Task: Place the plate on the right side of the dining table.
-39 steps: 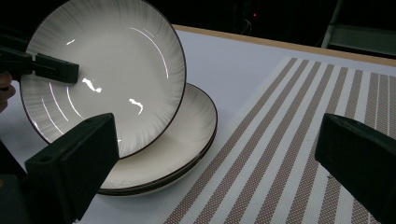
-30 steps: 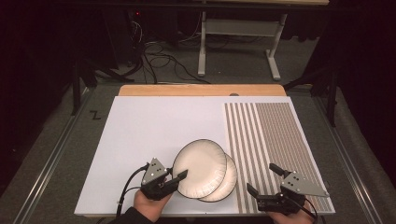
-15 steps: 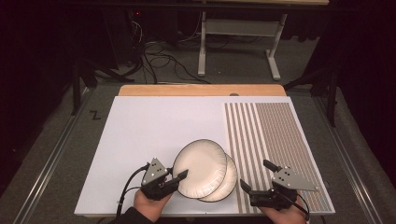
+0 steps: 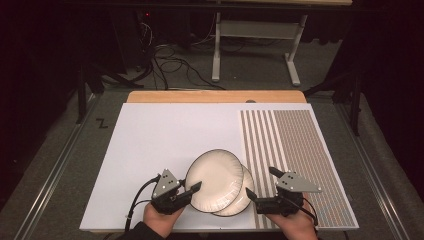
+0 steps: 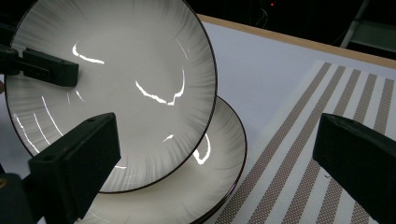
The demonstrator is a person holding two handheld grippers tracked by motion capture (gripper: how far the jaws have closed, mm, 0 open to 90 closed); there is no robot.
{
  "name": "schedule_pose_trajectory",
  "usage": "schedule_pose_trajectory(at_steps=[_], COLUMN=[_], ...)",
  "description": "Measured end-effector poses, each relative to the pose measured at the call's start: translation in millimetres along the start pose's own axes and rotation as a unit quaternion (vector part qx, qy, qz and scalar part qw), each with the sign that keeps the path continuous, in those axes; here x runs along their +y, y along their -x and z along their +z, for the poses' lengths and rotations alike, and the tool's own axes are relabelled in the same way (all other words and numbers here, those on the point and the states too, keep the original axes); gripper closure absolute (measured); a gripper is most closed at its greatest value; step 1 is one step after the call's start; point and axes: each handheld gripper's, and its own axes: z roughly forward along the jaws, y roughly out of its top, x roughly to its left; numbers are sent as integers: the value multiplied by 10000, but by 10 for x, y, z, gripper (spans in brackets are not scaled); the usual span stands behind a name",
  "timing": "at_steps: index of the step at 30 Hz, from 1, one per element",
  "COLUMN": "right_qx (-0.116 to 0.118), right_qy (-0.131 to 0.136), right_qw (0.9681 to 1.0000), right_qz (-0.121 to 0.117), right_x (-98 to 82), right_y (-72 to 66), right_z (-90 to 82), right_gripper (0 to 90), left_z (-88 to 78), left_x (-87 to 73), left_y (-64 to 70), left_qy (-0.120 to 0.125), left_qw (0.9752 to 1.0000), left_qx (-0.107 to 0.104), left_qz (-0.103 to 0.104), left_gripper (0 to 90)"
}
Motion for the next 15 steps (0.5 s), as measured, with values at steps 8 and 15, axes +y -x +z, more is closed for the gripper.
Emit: schedule_pose_trajectory(at_steps=[8,15], right_qx=[167,275], right_qy=[-66,-204], right_qw=[9998,9993], right_qz=[75,146], right_x=[65,59], right_y=[15,35], right_z=[217,439], right_gripper=[40,56], left_z=[3,22], left_x=[-1,7], left_y=[-9,-17], left_qy=[-1,9], left_qw=[10000,10000], left_qx=[-30,-69], left_qz=[-1,20], left_gripper=[672,675])
